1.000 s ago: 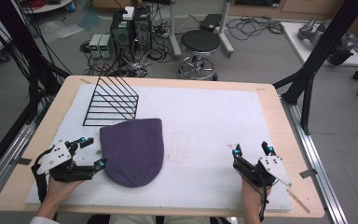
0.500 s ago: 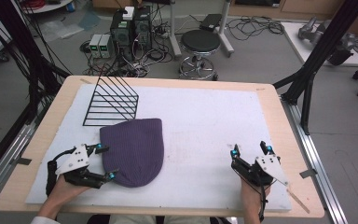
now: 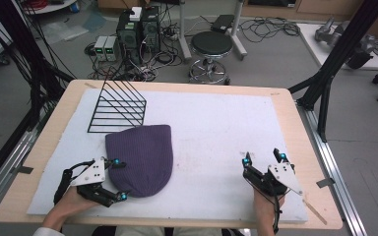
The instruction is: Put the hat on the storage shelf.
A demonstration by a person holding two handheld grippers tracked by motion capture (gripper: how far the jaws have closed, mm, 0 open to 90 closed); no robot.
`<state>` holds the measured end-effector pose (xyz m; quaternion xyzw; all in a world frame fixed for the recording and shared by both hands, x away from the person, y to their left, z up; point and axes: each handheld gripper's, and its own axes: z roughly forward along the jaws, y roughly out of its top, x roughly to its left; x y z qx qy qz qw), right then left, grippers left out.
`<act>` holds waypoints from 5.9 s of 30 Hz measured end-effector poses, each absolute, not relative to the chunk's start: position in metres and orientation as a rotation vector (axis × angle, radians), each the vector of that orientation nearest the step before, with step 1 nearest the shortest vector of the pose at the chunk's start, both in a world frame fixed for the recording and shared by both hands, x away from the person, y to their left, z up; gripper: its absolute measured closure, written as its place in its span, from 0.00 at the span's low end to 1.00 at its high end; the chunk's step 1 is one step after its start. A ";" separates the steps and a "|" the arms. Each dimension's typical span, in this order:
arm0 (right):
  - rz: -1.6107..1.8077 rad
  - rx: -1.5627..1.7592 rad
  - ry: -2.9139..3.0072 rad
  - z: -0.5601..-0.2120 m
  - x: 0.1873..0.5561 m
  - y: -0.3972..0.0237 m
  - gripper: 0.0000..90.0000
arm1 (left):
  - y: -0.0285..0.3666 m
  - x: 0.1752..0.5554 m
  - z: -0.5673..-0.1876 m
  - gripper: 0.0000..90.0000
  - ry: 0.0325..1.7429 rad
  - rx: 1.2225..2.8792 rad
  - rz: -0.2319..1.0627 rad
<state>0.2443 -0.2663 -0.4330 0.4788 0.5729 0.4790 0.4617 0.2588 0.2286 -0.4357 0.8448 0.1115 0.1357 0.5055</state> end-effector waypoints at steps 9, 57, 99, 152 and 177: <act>1.173 1.169 1.420 -0.433 0.245 -0.265 0.12 | 0.216 0.263 -0.446 0.19 0.173 2.151 0.281; 1.185 1.187 1.392 -0.433 0.243 -0.268 0.12 | 0.209 0.266 -0.439 0.87 0.265 2.258 0.371; 1.217 1.207 1.410 -0.434 0.245 -0.267 0.12 | 0.246 0.279 -0.373 0.88 0.485 1.602 0.536; 1.705 0.678 1.524 -0.366 0.276 -0.131 0.12 | 0.226 0.294 -0.272 0.87 0.412 1.186 0.617; 1.802 0.521 1.863 -0.344 0.328 -0.042 0.59 | 0.240 0.307 -0.273 0.86 0.437 1.154 0.564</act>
